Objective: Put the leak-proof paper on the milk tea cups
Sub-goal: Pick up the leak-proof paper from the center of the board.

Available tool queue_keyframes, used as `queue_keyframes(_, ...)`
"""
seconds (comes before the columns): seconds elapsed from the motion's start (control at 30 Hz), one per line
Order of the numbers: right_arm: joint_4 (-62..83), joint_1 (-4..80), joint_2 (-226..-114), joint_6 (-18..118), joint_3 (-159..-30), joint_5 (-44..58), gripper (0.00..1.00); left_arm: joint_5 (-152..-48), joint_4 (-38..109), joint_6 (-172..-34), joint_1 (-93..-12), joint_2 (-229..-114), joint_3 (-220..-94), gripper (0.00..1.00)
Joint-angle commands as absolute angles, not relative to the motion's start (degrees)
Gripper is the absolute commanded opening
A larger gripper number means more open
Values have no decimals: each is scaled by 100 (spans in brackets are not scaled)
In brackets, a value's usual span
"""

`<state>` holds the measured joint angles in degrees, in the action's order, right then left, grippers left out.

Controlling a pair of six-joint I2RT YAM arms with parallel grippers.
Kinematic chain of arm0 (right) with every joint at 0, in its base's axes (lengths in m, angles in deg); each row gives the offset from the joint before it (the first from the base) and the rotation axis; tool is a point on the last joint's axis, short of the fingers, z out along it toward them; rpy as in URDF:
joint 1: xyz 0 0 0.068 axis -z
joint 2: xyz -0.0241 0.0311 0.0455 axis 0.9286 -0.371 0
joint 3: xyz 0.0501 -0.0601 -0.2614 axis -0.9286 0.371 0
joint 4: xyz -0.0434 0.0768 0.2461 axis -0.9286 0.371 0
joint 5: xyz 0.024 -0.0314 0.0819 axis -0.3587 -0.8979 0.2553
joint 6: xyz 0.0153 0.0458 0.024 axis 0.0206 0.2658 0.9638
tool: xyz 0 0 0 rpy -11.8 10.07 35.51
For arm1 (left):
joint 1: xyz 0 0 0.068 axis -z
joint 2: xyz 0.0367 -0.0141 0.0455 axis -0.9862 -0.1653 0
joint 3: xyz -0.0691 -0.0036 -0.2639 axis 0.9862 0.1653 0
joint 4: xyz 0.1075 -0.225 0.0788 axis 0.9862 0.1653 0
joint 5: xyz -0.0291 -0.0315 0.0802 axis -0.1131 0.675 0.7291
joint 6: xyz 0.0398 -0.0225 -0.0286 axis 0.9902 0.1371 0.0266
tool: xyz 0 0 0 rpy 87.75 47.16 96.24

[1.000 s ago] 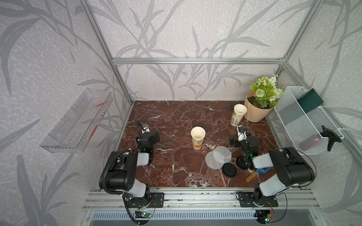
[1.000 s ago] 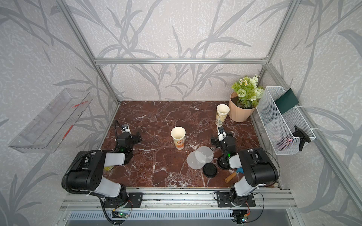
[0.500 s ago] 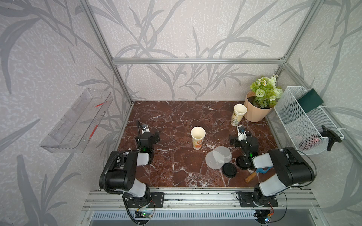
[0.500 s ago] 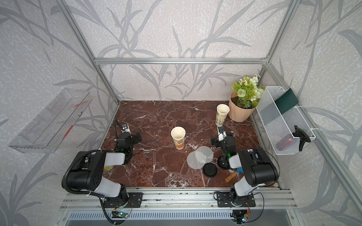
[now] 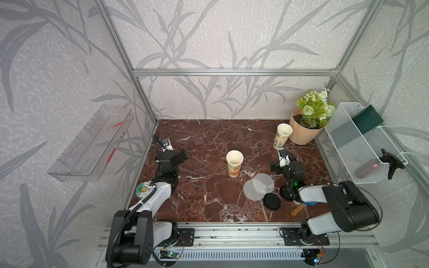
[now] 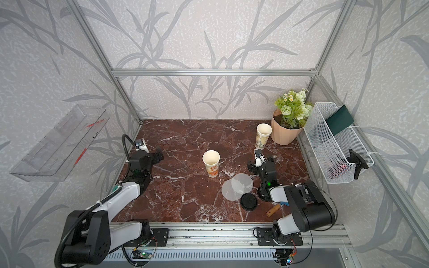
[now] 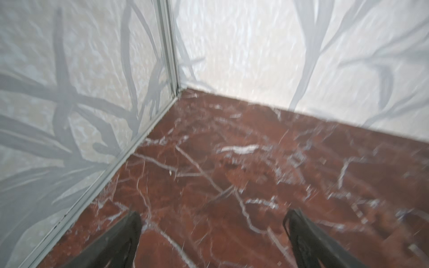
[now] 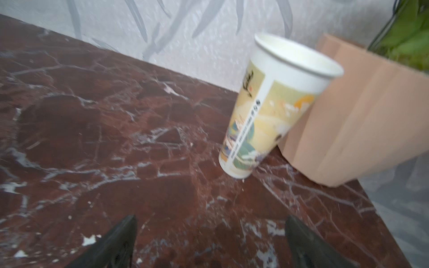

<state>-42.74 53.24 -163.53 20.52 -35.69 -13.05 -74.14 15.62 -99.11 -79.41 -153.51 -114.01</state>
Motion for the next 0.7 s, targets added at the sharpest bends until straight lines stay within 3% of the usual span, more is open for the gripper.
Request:
queue_keyframes(0.0, -3198, 4945, -15378, 2125, -4033, -1898, 99, -7433, 3111, -11826, -7942, -14831, -11585, 99)
queue_keyframes(0.1, -2120, 4947, -14324, 4286, -3974, -1835, 99, -8173, 2962, -12230, -7968, -14387, -11264, 99)
queue_keyframes(0.23, -2010, 5100, -13481, 4871, -3569, -147, 99, -9402, 2259, -12217, -7966, -13913, -10814, 99)
queue_keyframes(0.37, 287, 4906, -13615, 5030, -4411, 740, 99, -10318, 2323, -12088, -7965, -13758, -10824, 99)
queue_keyframes(0.43, 1248, 4464, -13913, 5121, -4785, 296, 99, -10751, 2455, -12086, -7968, -13819, -10918, 99)
queue_keyframes(0.5, 2159, 3726, -14115, 4961, -5161, -849, 99, -11013, 2486, -12113, -7965, -13923, -10952, 99)
queue_keyframes(0.57, 2190, 3298, -14248, 5142, -5281, -1568, 99, -11178, 2423, -12124, -7957, -14008, -10938, 99)
queue_keyframes(0.67, 1362, 3370, -14353, 5696, -4935, -1129, 99, -11247, 2255, -12206, -7960, -14099, -10852, 99)
